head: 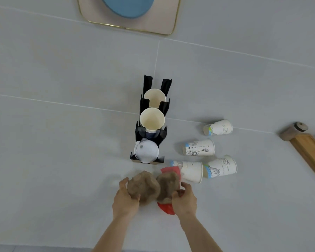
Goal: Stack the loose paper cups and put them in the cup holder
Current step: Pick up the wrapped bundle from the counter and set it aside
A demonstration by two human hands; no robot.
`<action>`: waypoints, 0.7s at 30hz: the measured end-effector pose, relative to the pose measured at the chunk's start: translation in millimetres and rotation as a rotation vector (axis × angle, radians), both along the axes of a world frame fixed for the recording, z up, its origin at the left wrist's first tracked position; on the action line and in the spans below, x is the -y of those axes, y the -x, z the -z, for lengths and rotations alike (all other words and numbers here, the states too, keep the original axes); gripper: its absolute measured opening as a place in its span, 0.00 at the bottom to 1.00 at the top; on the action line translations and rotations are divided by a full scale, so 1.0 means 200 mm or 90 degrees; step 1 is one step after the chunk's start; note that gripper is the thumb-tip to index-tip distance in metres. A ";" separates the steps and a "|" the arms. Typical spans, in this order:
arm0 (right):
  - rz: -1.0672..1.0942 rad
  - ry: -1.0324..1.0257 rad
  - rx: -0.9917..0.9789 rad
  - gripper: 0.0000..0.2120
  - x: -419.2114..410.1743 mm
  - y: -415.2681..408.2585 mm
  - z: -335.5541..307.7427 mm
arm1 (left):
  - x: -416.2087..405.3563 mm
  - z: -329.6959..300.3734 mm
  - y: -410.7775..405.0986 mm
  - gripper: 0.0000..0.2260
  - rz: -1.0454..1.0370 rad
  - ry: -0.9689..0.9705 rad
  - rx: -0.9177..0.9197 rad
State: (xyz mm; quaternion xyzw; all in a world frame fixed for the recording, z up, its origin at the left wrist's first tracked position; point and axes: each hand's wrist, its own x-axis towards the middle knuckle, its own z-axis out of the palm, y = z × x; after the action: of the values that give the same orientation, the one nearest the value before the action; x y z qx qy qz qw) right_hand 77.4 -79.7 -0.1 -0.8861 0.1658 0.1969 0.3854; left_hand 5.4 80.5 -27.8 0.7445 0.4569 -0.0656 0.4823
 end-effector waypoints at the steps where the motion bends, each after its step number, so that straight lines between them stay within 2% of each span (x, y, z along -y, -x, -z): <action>1: 0.023 0.008 0.006 0.16 0.00 0.01 0.00 | -0.02 0.00 0.00 0.30 -0.002 0.002 0.004; 5: 0.120 0.031 0.084 0.11 0.01 0.03 -0.04 | -0.10 -0.01 0.01 0.25 -0.030 0.034 0.037; 9: 0.196 -0.031 0.146 0.07 0.01 0.02 -0.10 | -0.16 0.00 0.02 0.21 -0.053 0.035 0.064; 13: 0.187 -0.126 0.105 0.08 -0.07 0.02 -0.11 | -0.16 0.00 0.01 0.18 -0.042 0.067 0.095; 17: 0.162 -0.156 0.013 0.12 -0.13 0.06 -0.06 | -0.12 -0.01 -0.01 0.10 -0.067 0.190 0.129; 21: 0.064 -0.125 0.017 0.13 -0.16 0.08 -0.04 | -0.10 -0.02 -0.03 0.15 -0.037 0.330 0.144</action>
State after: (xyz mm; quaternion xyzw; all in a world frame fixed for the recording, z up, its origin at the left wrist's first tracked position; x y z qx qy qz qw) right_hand 61.7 -46.9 7.0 -0.8373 0.1847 0.1807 0.4819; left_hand 10.5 100.1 -24.3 0.5856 0.3894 -0.0826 0.7061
